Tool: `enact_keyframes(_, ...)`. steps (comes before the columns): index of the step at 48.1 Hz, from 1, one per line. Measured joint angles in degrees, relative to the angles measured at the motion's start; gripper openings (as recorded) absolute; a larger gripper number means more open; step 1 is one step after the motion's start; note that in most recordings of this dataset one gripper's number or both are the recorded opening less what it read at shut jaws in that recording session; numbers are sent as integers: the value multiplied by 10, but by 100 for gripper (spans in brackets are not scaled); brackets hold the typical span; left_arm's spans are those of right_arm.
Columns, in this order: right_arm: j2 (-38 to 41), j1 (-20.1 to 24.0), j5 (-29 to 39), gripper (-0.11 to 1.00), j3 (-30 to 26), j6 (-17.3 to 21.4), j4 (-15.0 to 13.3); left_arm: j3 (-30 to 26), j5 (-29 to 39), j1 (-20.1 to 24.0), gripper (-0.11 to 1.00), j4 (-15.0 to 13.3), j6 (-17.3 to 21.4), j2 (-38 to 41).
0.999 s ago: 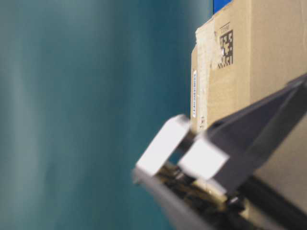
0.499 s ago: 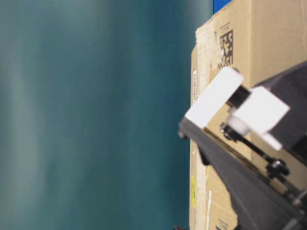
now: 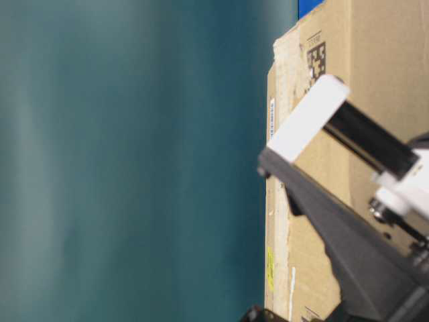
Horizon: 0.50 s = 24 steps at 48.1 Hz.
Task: Apply tape along the seams of the closed cardboard box to seal it securely.
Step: 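Grasp the loose tape end with the left gripper, then pull the tape strip off the roll and lift it onto the box seam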
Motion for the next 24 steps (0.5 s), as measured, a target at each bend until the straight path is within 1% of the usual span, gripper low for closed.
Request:
enact_keyframes(14,2,0,0,0,-1,0,0,4,0,-1,2,0,-3,-9)
enact_keyframes(20,2,1,0,0,-1,0,0,15,0,-2,2,-1,-2,-36)
enact_keyframes(24,2,4,0,0,-1,0,0,27,0,0,2,-1,8,-63)
